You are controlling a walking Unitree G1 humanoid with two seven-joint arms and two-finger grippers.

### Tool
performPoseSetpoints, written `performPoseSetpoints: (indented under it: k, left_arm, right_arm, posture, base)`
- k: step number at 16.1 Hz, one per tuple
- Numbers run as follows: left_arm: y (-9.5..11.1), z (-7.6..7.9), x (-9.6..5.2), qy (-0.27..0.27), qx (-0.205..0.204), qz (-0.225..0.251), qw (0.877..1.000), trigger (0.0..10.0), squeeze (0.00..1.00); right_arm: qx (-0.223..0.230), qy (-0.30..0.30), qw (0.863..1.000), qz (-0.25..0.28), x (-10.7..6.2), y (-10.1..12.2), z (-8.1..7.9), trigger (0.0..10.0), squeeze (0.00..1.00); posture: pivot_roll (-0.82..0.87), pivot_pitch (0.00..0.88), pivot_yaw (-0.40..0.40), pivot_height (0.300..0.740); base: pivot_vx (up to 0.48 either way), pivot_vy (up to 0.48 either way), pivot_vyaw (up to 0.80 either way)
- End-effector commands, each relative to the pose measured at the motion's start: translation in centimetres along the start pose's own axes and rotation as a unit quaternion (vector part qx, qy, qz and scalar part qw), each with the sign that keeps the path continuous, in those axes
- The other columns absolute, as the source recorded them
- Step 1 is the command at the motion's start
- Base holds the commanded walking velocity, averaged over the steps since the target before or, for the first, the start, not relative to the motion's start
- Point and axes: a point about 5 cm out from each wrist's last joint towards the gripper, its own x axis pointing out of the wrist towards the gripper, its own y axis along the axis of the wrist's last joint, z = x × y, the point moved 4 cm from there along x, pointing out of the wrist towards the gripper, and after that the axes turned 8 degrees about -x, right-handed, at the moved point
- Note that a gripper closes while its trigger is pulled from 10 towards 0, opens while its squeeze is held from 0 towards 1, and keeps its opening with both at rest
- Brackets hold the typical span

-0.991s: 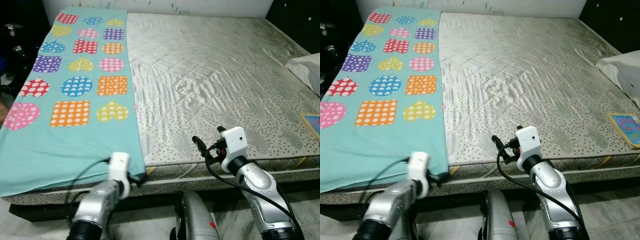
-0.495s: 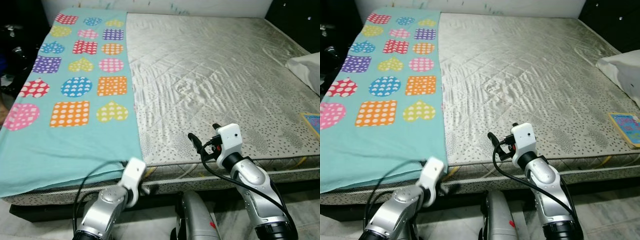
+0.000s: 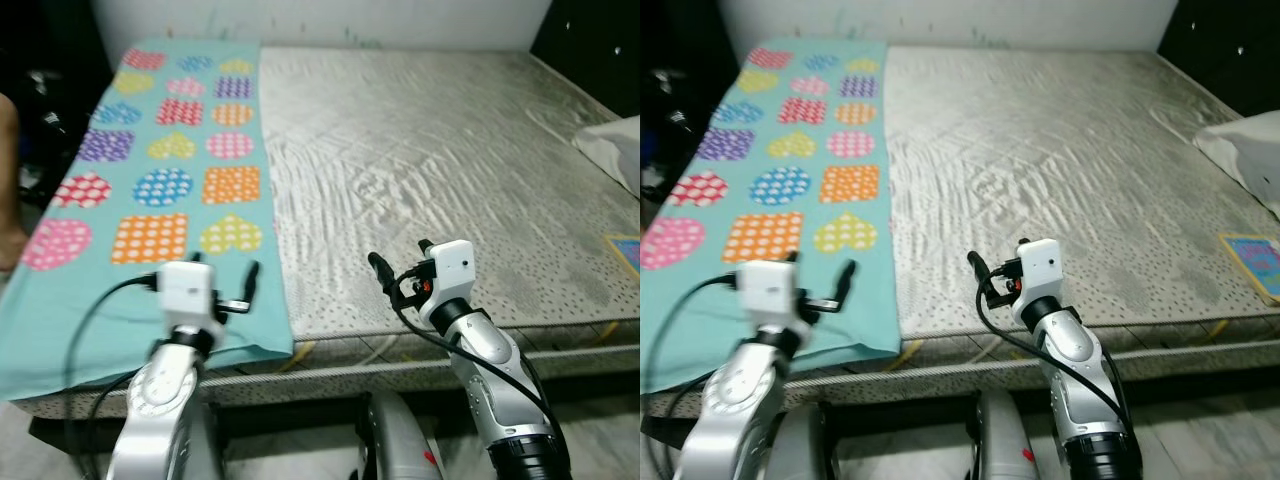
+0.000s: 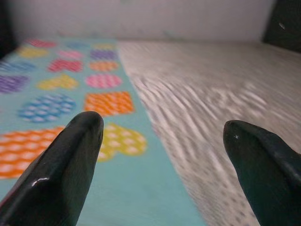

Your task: Clean up the room

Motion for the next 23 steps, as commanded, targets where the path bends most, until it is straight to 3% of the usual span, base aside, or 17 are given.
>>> performPoseSetpoints:
  k: [1, 3, 5, 9, 23]
  left_arm:
    - [0.7, -0.4, -0.3, 0.017, -0.003, 0.017, 1.0, 10.0, 0.0]
    - [1.0, -1.4, -1.0, 0.049, 0.004, 0.029, 0.998, 10.0, 0.0]
    - [0.8, -2.4, -1.5, 0.079, 0.006, 0.029, 0.996, 10.0, 0.0]
    - [1.0, -4.0, -1.0, 0.114, 0.001, 0.039, 0.993, 10.0, 0.0]
    - [1.3, -4.4, 1.4, 0.112, -0.007, 0.057, 0.992, 10.0, 0.0]
  right_arm:
    - [0.014, -0.025, 1.0, 0.0, 0.1, 0.0, 0.9, 10.0, 0.0]
    - [0.016, -0.041, 0.999, 0.008, 0.4, 0.3, 1.2, 10.0, 0.0]
    - [0.045, -0.045, 0.998, 0.019, 1.0, 0.9, 1.3, 10.0, 0.0]
    - [0.072, -0.044, 0.996, 0.041, 1.9, 1.8, 1.3, 10.0, 0.0]
    - [0.096, -0.039, 0.992, 0.075, 4.0, 3.5, 0.8, 10.0, 0.0]
  posture:
    - [-0.02, 0.0, -0.04, 0.556]
    - [-0.01, 0.0, -0.037, 0.556]
    - [0.0, 0.0, -0.035, 0.556]
    - [0.0, 0.0, -0.034, 0.561]
    - [0.01, 0.0, -0.011, 0.69]
  base:
    - [0.0, 0.0, 0.0]
    - [0.0, 0.0, 0.0]
    - [0.0, 0.0, 0.0]
    - [0.0, 0.0, 0.0]
    - [0.0, 0.0, 0.0]
